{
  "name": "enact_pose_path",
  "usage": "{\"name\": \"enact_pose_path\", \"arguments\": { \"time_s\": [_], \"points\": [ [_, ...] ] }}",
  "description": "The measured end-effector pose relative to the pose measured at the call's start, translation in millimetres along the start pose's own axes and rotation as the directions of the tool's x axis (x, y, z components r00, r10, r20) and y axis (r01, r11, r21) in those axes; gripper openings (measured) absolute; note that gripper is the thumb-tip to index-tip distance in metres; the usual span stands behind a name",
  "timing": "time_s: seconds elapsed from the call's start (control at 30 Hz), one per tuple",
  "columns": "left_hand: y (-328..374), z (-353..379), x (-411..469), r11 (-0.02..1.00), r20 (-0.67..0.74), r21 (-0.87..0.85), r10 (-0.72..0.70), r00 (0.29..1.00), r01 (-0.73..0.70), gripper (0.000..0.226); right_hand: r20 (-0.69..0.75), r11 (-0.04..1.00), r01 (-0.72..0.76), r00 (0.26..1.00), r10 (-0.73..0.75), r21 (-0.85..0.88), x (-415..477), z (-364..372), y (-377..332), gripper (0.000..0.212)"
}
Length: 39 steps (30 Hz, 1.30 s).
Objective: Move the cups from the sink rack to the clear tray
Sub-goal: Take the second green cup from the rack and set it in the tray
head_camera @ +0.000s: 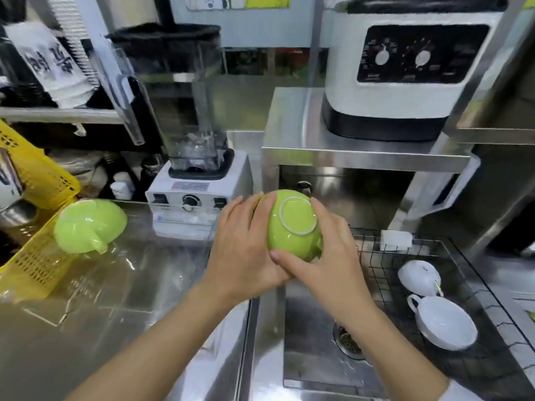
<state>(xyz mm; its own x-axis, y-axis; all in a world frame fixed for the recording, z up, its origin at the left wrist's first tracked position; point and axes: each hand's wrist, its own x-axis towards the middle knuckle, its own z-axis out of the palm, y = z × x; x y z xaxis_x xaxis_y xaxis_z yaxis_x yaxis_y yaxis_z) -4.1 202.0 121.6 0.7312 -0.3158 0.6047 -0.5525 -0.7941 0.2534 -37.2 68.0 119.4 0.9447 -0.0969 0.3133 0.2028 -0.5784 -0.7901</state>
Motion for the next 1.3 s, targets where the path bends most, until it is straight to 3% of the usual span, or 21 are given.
{"name": "enact_pose_path", "arguments": {
  "time_s": [0.33,0.6,0.73,1.0,1.13,1.2,1.3],
  "points": [
    [-96,-72,-44,0.981,-0.064,-0.049,-0.189,0.980,0.186,0.082,0.107,0.983,0.174,0.980,-0.167,-0.058,11,104,-75,0.084],
    [-159,-70,-56,0.899,0.149,-0.181,-0.377,0.914,0.400,0.079,0.254,0.985,0.081,0.966,-0.041,-0.151,31,168,-87,0.079],
    [-178,-59,-58,0.868,0.252,-0.199,-0.403,0.880,0.455,0.074,0.264,0.966,0.063,0.964,0.005,-0.251,36,184,-86,0.077],
    [-181,-51,-55,0.885,0.311,-0.109,-0.403,0.861,0.453,0.069,0.280,0.944,0.034,0.958,0.063,-0.329,42,188,-80,0.077],
    [-184,-56,-51,0.926,0.415,0.081,-0.368,0.832,0.369,0.099,0.341,0.919,0.092,0.939,0.049,-0.384,45,182,-81,0.075],
    [-180,-60,-44,0.944,0.394,0.091,-0.326,0.860,0.316,0.108,0.334,0.936,0.109,0.943,0.010,-0.336,45,170,-79,0.077],
    [-158,-64,-29,0.980,0.275,-0.016,-0.185,0.944,0.197,0.096,0.256,0.981,0.050,0.967,-0.002,-0.185,42,140,-69,0.079]
  ]
}}
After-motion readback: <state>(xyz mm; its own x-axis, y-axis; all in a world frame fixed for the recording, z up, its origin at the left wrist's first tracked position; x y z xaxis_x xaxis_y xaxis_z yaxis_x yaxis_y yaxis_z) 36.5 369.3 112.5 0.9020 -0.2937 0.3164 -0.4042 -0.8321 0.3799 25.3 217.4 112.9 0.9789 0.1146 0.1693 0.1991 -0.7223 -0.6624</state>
